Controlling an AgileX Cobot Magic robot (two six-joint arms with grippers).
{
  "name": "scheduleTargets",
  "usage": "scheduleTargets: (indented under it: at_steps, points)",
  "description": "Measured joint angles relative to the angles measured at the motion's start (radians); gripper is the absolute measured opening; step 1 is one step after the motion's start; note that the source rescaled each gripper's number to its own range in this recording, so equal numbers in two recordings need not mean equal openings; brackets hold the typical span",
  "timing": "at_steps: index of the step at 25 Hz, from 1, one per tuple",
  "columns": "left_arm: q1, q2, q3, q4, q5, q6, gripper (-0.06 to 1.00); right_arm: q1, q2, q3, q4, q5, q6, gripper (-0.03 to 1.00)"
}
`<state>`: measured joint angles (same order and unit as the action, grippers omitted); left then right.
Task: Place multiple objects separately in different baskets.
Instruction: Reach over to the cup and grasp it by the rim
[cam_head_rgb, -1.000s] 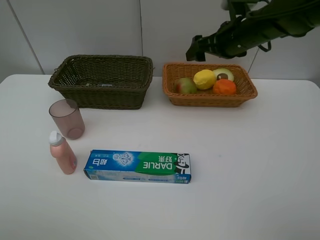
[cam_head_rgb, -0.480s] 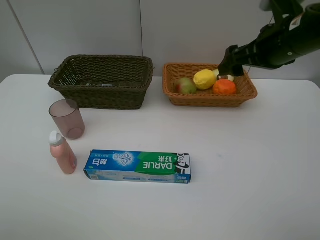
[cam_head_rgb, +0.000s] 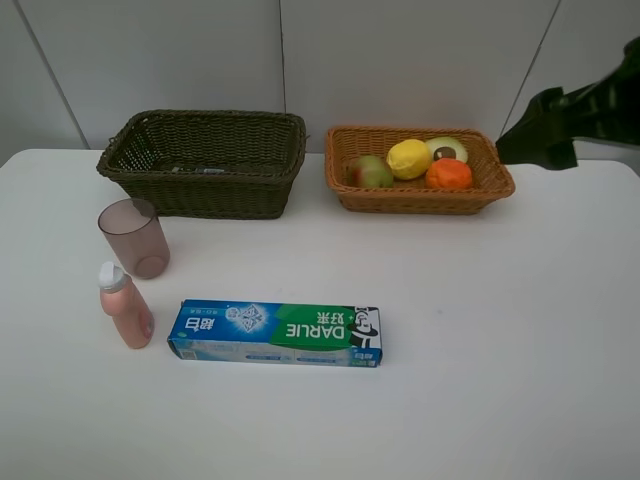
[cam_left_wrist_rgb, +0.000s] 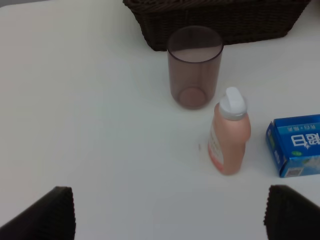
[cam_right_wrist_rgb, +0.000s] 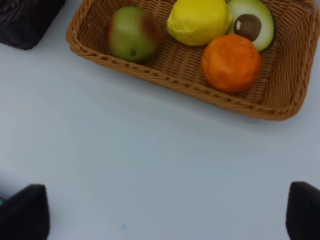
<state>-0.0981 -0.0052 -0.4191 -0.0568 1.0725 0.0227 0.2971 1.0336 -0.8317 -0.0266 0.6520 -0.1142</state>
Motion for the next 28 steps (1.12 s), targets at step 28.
scheduleTargets:
  at_steps: [28]
  points:
    - [0.0,0.0,0.0,0.0,0.0,0.0,1.0,-0.367,-0.774,0.265,0.04,0.308,0.129,1.0]
